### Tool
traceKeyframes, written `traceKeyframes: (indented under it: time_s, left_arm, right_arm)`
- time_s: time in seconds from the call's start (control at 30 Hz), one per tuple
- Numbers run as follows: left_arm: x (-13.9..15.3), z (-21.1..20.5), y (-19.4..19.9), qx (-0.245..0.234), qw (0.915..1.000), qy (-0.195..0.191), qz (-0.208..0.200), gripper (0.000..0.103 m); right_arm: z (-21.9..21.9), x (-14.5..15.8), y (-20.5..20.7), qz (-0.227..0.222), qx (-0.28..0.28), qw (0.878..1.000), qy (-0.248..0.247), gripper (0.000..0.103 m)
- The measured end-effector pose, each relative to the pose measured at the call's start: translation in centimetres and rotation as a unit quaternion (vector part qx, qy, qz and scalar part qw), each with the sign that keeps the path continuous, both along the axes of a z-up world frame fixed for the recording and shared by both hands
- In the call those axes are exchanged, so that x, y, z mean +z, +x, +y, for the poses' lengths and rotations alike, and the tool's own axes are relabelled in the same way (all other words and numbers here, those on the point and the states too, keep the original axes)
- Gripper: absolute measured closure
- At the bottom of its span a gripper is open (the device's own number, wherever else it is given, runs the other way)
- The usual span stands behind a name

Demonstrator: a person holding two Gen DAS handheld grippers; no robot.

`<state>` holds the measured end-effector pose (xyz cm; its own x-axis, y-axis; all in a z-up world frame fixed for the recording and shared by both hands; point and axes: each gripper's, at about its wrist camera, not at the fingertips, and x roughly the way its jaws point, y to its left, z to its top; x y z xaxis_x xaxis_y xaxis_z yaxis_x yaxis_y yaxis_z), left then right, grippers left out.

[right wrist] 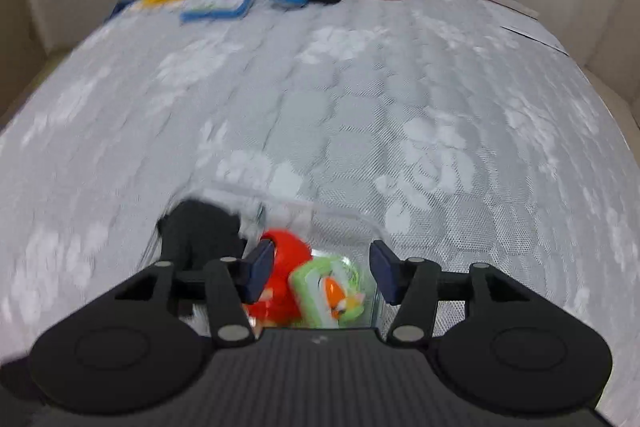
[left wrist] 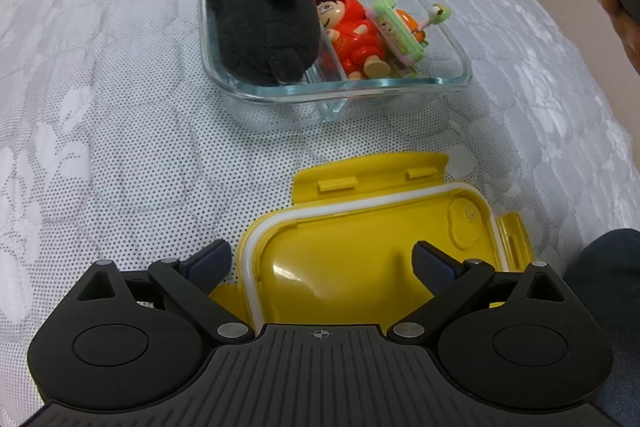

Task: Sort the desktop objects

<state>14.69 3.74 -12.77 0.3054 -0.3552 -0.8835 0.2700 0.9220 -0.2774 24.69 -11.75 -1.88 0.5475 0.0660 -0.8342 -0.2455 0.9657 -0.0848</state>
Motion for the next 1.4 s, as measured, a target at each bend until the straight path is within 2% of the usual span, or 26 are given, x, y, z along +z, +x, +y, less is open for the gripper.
traceKeyframes:
  time_s: [0.2,0.3,0.37,0.4,0.43,0.5,0.53,0.7,0.8,0.9,1.0,1.2,1.3,1.37,1.4]
  left_arm:
    - [-0.1,-0.1,-0.1,0.0,1.0,0.002,0.0,0.003]
    - [-0.1,-0.1,-0.1,-0.001,1.0,0.003,0.001,0.003]
    - [-0.2,-0.2,-0.1,-0.002,1.0,0.004,0.002,0.003]
    - [-0.3,-0.2,-0.1,-0.001,1.0,0.005,0.003,0.003]
    - [-0.3,-0.2,0.0,-0.001,1.0,0.005,0.003,0.003]
    - [-0.3,-0.2,-0.1,-0.001,1.0,0.004,0.002,0.003]
    - [-0.3,-0.2,-0.1,-0.001,1.0,0.004,0.002,0.003]
    - [-0.3,-0.2,-0.1,-0.002,1.0,0.006,0.001,0.003]
    - [-0.3,-0.1,-0.1,-0.001,1.0,0.006,0.001,0.003]
    - [-0.2,-0.1,-0.1,0.0,1.0,0.006,0.001,0.003]
    - [-0.1,-0.1,-0.1,-0.001,1.0,0.005,0.0,0.003]
    - [0.0,-0.1,-0.1,-0.001,1.0,0.005,0.0,0.003]
    - [0.0,-0.2,-0.1,-0.001,1.0,0.005,0.0,0.003]
    - [0.0,-0.2,-0.1,-0.001,1.0,0.005,0.0,0.003]
    - [0.0,-0.3,-0.1,-0.001,1.0,0.005,0.0,0.003]
  right_arm:
    - [2.5,-3.8,-1.3,0.007,0.079,0.992,-0.097,0.051]
    - [3.8,-6.2,-1.8,-0.009,0.113,0.981,-0.16,0.052]
    - [4.0,-6.4,-1.8,-0.032,0.123,0.976,-0.176,0.056]
    - [3.9,-6.7,-1.3,-0.018,0.122,0.976,-0.178,0.059]
    - [3.5,-6.6,-0.9,-0.01,0.115,0.98,-0.162,0.062]
    - [2.7,-6.1,-0.3,0.001,0.09,0.988,-0.126,0.075]
    - [2.2,-5.6,-0.1,0.005,0.073,0.992,-0.105,0.085]
    - [0.0,-3.6,0.5,0.02,0.018,0.999,-0.018,0.085]
    - [-0.9,-2.6,0.5,0.024,-0.002,0.999,0.022,0.085]
    - [-2.1,-1.7,0.7,0.041,-0.036,0.995,0.088,0.085]
    - [-2.5,-1.2,0.9,0.041,-0.05,0.993,0.096,0.085]
    - [-3.3,-1.3,1.1,0.042,-0.071,0.994,0.077,0.085]
    - [-3.1,-1.5,0.8,0.048,-0.061,0.993,0.084,0.078]
    - [-2.5,-1.5,0.3,0.054,-0.04,0.993,0.095,0.057]
    - [-2.1,-1.5,-0.1,0.051,-0.026,0.994,0.093,0.053]
